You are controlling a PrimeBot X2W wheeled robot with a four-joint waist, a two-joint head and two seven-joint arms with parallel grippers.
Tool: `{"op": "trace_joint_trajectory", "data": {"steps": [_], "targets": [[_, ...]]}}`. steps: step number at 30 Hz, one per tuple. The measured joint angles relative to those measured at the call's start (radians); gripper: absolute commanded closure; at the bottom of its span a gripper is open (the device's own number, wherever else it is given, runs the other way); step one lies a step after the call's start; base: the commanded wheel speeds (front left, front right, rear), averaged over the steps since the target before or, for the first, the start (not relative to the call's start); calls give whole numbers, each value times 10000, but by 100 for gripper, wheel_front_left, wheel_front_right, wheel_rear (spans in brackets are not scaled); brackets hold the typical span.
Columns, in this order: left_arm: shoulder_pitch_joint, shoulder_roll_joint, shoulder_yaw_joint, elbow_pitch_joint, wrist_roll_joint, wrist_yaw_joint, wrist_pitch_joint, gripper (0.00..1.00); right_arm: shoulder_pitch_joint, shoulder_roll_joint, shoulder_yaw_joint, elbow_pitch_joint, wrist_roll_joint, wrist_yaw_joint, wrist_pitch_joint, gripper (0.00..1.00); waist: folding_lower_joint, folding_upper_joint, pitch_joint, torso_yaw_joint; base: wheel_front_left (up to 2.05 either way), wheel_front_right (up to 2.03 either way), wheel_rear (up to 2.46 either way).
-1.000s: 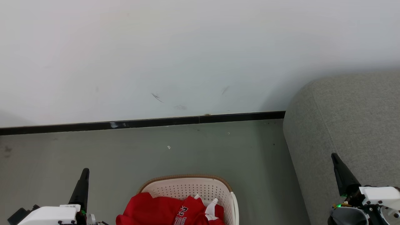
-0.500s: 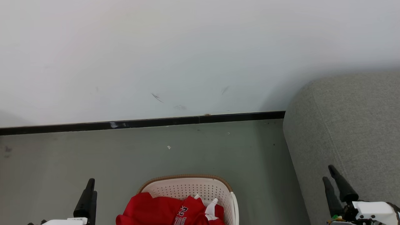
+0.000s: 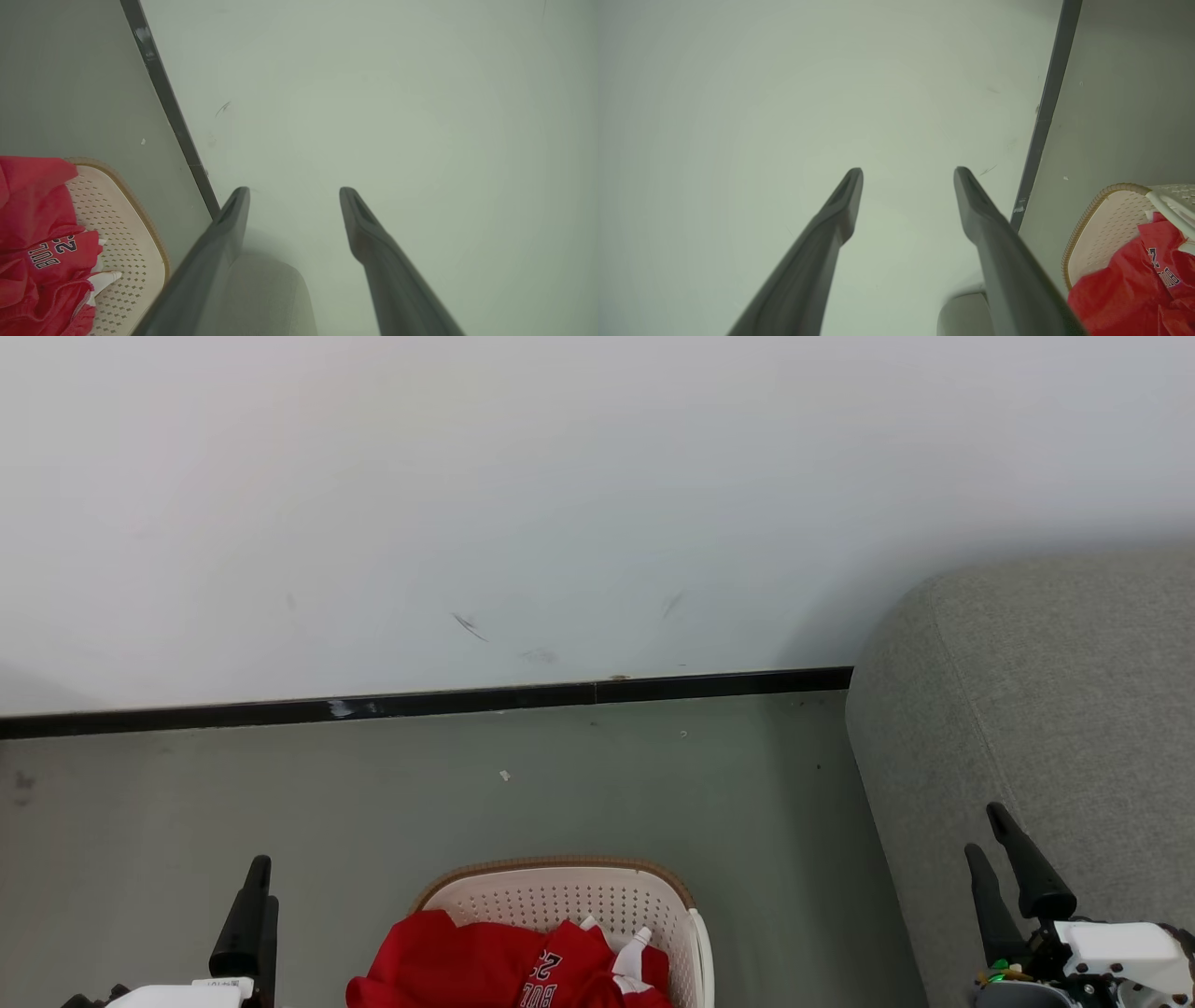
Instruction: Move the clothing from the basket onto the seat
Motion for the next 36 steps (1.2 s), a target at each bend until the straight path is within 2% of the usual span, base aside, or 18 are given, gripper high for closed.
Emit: {"op": "trace_joint_trajectory", "data": {"steps": [4,12,19,27,36], "targets": [[-34,6,0,-84,35,-8,-96,0,-21,4,48,-161,-127,0,-104,0,12,0,-7,4,0,0,0],[-135,194,-13,-259,458,-17,-414,0,-35,-46,234,-412,-775,0,-347,0,60,0,-54,7,0,0,0],[-155,420,-274,-439,1172,-23,-696,0,-53,-255,476,-658,-1630,0,-600,0,82,0,-92,15,0,0,0],[-163,844,-552,-556,2336,-94,-1124,0,-207,-414,673,-936,-2573,0,-876,0,84,0,-112,26,0,0,0],[-170,1198,-913,-627,3814,-102,-1551,0,-267,-729,826,-1218,-4282,0,-1145,0,47,0,-115,24,0,0,0]]}}
